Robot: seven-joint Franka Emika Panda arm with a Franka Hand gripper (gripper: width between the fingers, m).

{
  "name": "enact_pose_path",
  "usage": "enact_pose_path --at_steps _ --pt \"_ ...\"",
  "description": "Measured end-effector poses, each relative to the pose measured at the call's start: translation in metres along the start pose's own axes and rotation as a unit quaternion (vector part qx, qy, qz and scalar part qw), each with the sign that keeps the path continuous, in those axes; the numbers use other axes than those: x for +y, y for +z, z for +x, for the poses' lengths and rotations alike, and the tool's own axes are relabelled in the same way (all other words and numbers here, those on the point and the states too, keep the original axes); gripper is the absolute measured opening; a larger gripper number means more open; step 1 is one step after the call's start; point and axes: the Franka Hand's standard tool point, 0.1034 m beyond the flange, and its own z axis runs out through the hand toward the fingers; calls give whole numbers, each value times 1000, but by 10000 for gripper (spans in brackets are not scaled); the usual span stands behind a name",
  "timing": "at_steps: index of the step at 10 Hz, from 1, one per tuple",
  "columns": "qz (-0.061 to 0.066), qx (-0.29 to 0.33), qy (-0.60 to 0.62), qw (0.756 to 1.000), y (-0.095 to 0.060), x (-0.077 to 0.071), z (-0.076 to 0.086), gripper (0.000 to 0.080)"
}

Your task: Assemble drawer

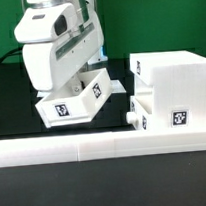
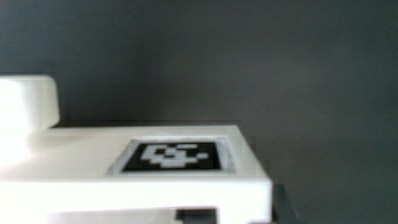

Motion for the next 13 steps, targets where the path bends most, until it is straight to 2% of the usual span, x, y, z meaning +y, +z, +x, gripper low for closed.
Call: enact_pose_path --at_steps 1,3,4,5,8,10,13 --pt "-14 -9 -103 995 -2 6 -3 47" --pt "-23 -26 -148 988 -5 12 -2 47" --pt "-39 -33 -169 984 -8 17 1 47" --pt "-49 -38 -181 981 -10 20 3 47" --pt "-47 -38 -180 982 -8 20 1 47" --pt "-47 -36 -189 980 -9 24 -7 47" --pt "-48 -38 -189 980 -10 24 -6 47"
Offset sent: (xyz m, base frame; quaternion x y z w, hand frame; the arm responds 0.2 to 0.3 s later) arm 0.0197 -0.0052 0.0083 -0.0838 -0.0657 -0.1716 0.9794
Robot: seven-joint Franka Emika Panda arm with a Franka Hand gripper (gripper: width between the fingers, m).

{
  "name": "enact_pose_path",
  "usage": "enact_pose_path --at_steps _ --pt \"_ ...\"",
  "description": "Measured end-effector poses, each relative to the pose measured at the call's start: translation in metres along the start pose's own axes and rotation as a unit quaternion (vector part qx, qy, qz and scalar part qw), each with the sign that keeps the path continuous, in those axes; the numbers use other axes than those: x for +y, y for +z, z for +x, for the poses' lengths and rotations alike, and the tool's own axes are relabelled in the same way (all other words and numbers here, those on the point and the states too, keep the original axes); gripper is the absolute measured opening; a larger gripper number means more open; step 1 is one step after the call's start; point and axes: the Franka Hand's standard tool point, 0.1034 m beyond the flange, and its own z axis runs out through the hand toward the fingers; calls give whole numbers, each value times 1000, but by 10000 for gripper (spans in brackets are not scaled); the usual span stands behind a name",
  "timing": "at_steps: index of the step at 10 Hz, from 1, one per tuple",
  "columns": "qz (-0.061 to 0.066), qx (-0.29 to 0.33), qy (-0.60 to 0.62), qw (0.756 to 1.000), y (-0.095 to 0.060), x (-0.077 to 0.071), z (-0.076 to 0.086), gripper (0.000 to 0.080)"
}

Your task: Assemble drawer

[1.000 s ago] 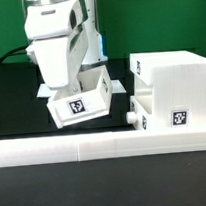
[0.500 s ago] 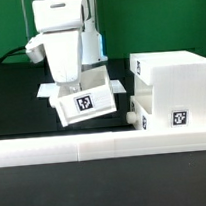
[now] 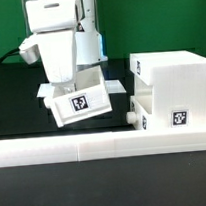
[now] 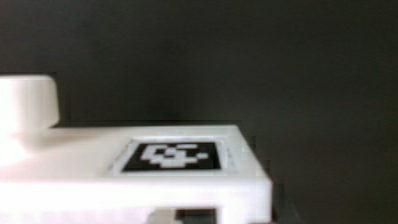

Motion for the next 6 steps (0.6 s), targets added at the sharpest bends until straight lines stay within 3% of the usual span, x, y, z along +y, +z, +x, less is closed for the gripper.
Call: enact_pose_path --at_steps 3,6 --pt "1 -22 11 1000 0 0 8 47" --pt "3 -102 -14 995 0 -2 28 47"
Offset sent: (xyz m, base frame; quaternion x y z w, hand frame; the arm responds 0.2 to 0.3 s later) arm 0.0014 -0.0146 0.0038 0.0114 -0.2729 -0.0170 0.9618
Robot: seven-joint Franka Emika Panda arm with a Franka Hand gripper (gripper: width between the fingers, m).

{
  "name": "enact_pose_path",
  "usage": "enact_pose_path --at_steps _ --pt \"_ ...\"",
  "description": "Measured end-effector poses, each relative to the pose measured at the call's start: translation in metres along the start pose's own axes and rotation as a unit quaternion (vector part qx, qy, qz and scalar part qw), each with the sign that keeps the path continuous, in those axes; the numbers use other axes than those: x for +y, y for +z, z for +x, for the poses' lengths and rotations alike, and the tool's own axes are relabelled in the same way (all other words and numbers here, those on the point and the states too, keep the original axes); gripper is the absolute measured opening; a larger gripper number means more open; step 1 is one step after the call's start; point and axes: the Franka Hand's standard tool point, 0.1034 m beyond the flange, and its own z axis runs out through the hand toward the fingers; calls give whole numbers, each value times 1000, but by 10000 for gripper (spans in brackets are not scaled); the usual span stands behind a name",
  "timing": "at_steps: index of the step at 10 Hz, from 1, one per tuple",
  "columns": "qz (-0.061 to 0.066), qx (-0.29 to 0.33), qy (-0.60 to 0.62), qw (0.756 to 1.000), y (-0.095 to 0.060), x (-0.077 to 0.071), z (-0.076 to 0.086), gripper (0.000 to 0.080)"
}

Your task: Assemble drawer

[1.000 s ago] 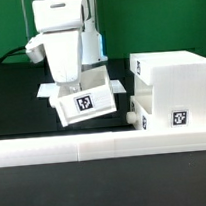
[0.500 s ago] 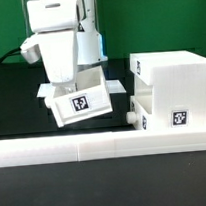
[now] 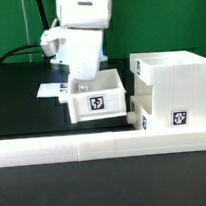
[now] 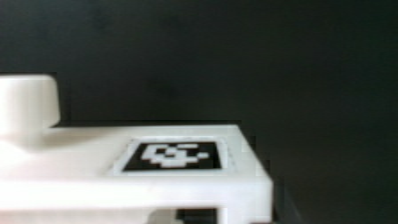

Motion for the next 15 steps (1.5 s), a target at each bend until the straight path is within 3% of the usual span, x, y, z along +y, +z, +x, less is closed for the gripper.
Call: enact_pose_path --at_steps 4,5,6,8,9,13,15 --pt "3 6 -25 1000 3 -1 -1 47" --pt "-7 8 -48 999 1 3 -2 47" --pt "-26 13 -58 998 -2 8 1 47" --pt "-29 13 -59 998 -3 11 1 47" --pt "-43 17 -56 997 -4 14 3 47" --pt "-38 18 -46 998 -1 12 5 47" --pt "-42 18 -52 998 -4 15 8 47"
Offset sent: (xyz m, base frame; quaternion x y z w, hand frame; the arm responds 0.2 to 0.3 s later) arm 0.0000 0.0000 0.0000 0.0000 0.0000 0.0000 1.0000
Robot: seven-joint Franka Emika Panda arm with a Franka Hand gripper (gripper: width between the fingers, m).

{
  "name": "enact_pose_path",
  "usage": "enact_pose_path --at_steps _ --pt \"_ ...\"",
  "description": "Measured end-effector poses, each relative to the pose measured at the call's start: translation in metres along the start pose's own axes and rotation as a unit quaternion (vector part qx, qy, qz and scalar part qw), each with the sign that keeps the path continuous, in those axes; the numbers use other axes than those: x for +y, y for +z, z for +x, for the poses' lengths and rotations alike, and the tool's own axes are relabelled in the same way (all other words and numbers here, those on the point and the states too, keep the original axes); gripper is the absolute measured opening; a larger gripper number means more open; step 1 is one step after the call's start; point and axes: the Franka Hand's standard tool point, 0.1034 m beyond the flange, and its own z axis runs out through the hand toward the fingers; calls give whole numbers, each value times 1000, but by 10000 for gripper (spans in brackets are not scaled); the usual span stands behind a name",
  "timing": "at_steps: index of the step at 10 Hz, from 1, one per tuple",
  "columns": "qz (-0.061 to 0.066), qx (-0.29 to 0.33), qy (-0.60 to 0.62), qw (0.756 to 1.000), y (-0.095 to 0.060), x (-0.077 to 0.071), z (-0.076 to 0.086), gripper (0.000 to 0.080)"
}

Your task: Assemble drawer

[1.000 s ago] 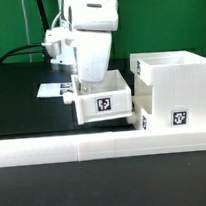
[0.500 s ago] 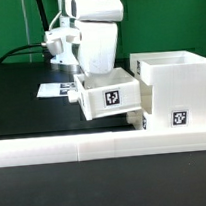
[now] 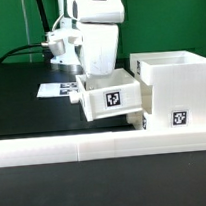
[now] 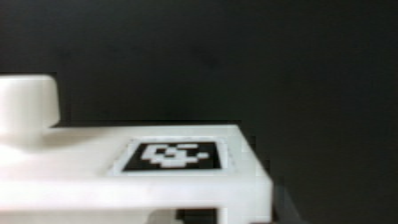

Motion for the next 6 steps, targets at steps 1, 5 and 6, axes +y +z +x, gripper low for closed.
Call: enact_pose_path --at_steps 1,5,6 --pt "-1 0 -6 1000 -1 1 0 47" --pt "-17 5 -5 1000 1 3 1 47" --pt "-12 4 -4 1000 1 3 3 47"
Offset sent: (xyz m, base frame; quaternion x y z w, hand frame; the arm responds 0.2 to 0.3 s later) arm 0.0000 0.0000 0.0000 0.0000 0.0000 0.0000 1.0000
